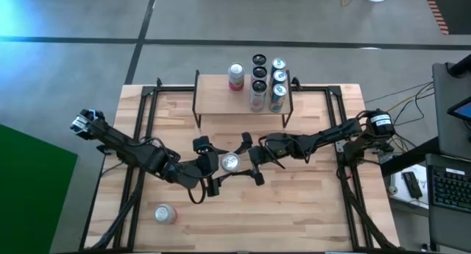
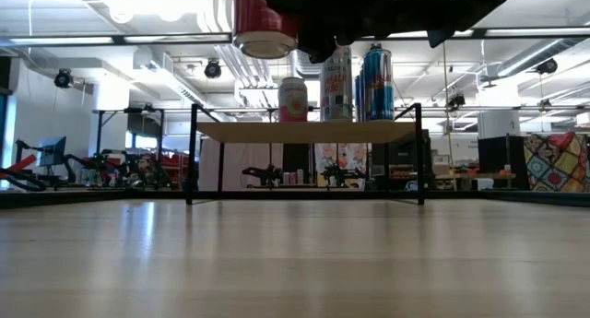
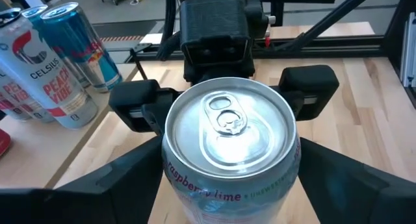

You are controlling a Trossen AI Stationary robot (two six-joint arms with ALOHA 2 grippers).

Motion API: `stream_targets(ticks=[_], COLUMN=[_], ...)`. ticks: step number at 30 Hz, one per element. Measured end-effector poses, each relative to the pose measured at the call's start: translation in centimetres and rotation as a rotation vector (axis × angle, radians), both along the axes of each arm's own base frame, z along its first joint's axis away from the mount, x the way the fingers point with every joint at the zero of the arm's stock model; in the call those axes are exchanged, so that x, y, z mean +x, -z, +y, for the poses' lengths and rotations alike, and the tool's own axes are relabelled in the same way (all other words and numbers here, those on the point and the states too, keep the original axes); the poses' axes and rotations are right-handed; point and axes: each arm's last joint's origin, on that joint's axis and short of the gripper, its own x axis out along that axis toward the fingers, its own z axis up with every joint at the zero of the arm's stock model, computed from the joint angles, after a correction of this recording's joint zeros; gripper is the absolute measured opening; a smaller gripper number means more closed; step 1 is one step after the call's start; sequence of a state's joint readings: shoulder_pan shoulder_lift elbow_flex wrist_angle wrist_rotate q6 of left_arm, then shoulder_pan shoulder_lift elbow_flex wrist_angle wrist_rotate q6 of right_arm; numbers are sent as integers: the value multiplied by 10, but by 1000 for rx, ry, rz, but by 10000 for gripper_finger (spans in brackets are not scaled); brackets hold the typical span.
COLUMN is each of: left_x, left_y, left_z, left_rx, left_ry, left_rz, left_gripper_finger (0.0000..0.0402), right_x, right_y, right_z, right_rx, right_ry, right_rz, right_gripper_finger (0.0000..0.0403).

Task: Place canned beverage on shelf
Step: Put the top pink white soda can on the shelf aligned with the other pink white soda can

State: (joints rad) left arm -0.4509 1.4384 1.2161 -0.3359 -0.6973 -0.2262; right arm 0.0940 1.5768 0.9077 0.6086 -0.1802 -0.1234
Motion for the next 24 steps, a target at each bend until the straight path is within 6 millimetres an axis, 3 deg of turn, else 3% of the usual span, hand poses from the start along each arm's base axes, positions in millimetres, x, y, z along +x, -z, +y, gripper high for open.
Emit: stream_targets(ticks=[9, 15, 19, 24], left_x=[1, 3, 1, 2], left_y=[-1, -4, -18, -42], left_z=[1, 6, 14, 26], left_rx=[13, 35, 62, 93], left_ry=[-7, -33, -50, -60], left_rz=[-17, -32, -44, -39], left_gripper_finger=[308, 308, 294, 277], right_x=[0, 0, -1, -12], right_y=[0, -1, -10, -19], right_z=[0, -1, -3, -6], right_rx=[-1, 7, 25, 15], right_ry=[-3, 13, 85, 168], right_rz=[-4, -15, -39, -71], right_gripper_finger=[288, 330, 350, 342])
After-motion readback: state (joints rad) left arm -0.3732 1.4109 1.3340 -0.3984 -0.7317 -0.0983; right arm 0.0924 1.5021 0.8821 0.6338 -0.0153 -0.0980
